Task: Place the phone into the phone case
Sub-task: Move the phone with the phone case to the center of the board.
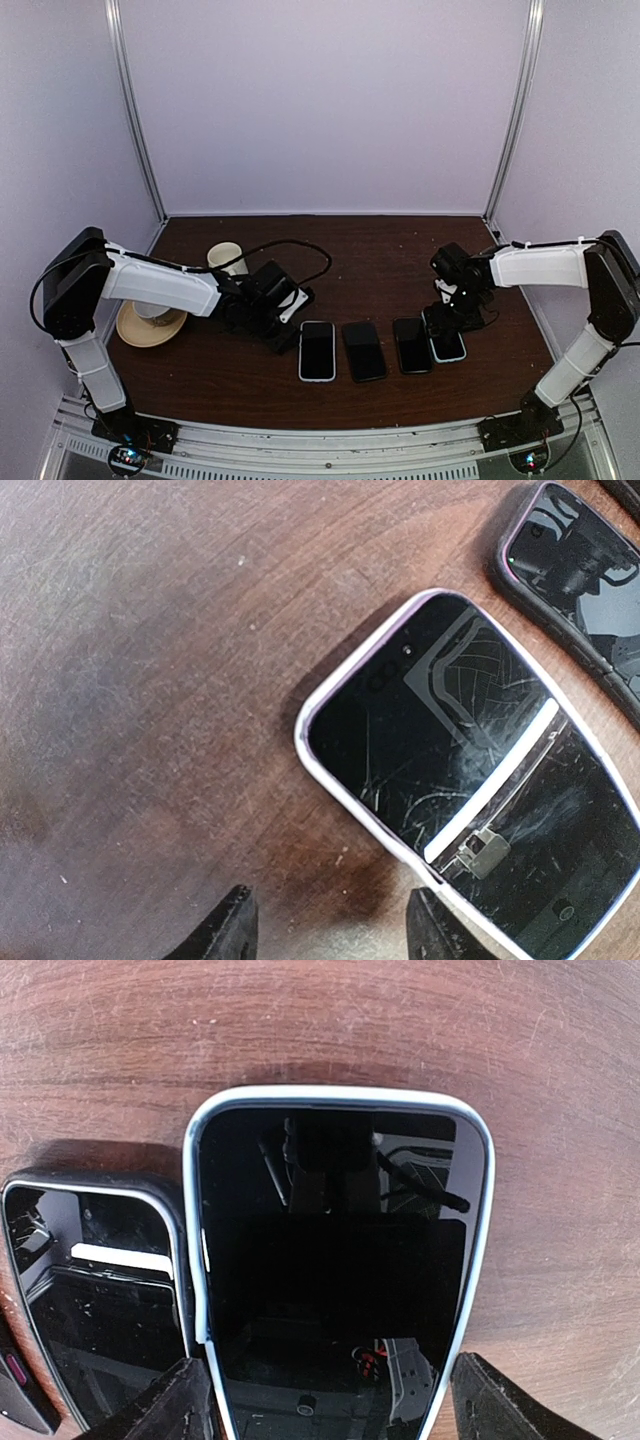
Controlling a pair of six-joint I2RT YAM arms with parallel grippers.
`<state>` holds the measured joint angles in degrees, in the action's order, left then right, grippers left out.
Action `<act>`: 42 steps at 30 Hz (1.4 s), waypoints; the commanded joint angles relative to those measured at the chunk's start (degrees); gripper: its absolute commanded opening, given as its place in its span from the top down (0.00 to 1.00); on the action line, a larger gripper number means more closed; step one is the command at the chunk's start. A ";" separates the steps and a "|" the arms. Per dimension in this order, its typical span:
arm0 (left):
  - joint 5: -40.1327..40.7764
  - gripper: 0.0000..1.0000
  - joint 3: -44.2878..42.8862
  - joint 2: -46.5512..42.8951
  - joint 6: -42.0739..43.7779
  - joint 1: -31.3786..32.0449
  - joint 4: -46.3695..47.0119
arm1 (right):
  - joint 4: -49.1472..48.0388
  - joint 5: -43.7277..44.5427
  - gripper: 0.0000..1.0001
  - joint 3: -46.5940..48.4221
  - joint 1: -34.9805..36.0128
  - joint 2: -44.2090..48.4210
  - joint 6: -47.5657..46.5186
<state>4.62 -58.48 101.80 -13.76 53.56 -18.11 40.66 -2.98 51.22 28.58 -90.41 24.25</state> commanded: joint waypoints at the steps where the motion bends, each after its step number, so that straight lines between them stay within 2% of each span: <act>1: -0.93 0.46 0.73 -0.67 0.53 -0.23 0.34 | -0.27 1.87 0.13 0.04 0.09 -3.52 0.39; 11: -0.96 0.46 0.91 -1.03 0.57 -0.24 0.49 | 0.14 1.59 0.06 1.49 -1.84 -6.08 0.26; 19: -1.19 0.46 1.13 -1.16 0.57 -0.29 0.78 | -1.15 -6.08 0.12 1.24 -1.73 -9.38 0.54; 23: -1.19 0.46 1.26 -1.25 0.55 -0.22 0.97 | -2.42 -8.72 0.18 -0.80 -0.45 -7.52 2.12; 26: -1.36 0.46 1.26 -0.96 0.53 -0.25 1.14 | -0.34 -7.11 0.19 -0.55 1.49 -6.47 2.72; 30: -1.54 0.46 1.26 -0.88 0.64 -0.22 1.19 | 2.73 -4.94 0.28 -1.28 2.58 -5.45 3.92; 37: -1.79 0.46 1.52 -1.23 0.64 -0.25 1.71 | 9.65 0.13 0.27 -5.27 3.06 3.26 6.89; 42: -2.04 0.46 1.66 -1.46 0.56 -0.24 1.83 | 11.80 0.91 0.25 -6.18 2.97 3.94 6.40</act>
<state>3.55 -57.41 101.80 -13.76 53.56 -18.00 44.21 -2.76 47.27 30.89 -86.06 30.57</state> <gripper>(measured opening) 0.542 0.747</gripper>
